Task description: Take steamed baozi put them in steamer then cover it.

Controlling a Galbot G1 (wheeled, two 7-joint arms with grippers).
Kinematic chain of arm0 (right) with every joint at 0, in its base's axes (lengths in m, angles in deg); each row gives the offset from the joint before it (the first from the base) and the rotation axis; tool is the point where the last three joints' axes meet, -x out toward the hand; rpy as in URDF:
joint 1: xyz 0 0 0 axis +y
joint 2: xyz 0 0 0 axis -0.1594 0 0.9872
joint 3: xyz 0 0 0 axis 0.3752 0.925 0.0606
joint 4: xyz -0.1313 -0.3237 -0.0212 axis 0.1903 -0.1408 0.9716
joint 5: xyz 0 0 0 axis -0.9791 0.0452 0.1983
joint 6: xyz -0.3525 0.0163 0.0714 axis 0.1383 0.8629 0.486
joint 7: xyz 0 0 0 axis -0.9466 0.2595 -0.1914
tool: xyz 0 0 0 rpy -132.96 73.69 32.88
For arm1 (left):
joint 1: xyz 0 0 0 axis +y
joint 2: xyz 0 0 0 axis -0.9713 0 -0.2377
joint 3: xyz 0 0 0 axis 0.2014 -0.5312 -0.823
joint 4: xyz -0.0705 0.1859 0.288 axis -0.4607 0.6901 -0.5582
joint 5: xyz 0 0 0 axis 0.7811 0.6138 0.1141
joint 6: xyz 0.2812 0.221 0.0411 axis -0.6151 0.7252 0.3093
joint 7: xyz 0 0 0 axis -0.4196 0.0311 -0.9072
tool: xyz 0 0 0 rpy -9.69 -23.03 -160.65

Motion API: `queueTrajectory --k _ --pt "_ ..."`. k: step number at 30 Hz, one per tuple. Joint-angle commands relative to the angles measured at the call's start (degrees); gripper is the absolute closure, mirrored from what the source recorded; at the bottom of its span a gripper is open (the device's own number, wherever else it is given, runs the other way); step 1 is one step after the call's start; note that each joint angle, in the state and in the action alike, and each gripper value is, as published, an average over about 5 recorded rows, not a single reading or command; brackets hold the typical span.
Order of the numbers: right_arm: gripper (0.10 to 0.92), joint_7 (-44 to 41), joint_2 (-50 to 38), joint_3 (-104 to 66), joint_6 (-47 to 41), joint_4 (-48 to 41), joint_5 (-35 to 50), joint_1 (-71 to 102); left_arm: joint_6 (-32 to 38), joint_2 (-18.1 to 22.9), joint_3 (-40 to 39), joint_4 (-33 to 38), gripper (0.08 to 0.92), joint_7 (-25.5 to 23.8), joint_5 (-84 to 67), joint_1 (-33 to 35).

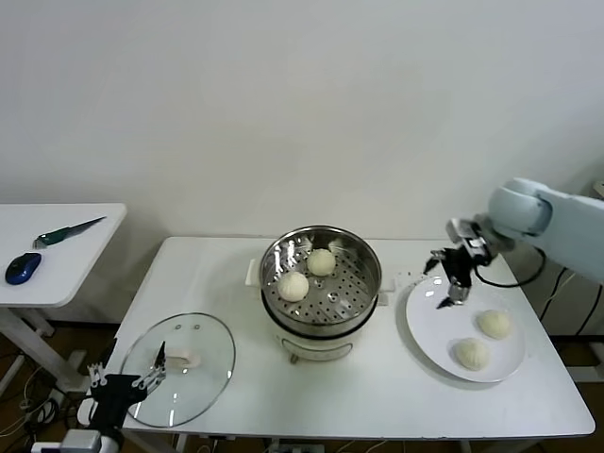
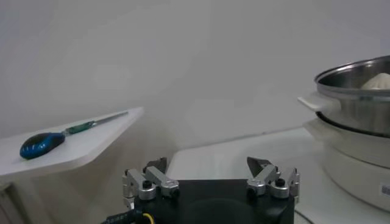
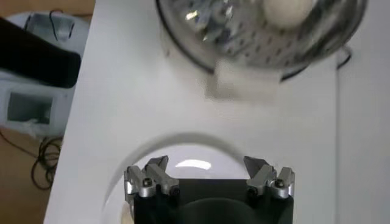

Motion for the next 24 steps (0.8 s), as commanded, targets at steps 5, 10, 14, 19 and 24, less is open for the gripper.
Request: queueTrajectory --k 5,10,14,19,24 --pt "0.203 -1.1 -6.2 -17.7 2.7 -5.9 -15.9 25.9 0.0 0.7 0.2 -0.1 0.177 0.1 0.5 0.6" --pt "0.203 -0.7 -3.3 -19.8 3.0 -8.6 -17.8 29.4 0.1 0.9 0.6 -0.4 0.177 0.2 0.4 0.9" --pt "0.203 -0.3 -1.1 -20.3 3.0 -10.3 -18.4 30.2 0.3 0.9 0.8 -0.7 0.177 0.2 0.4 1.0" --pt "0.203 -0.3 0.8 -20.4 3.0 -11.4 -18.5 30.4 0.4 1.0 0.8 -1.0 0.177 0.2 0.5 1.0" --pt "0.203 -0.2 1.9 -20.4 2.9 -11.5 -18.1 30.2 0.6 1.2 0.7 -1.2 0.177 0.2 0.7 1.0"
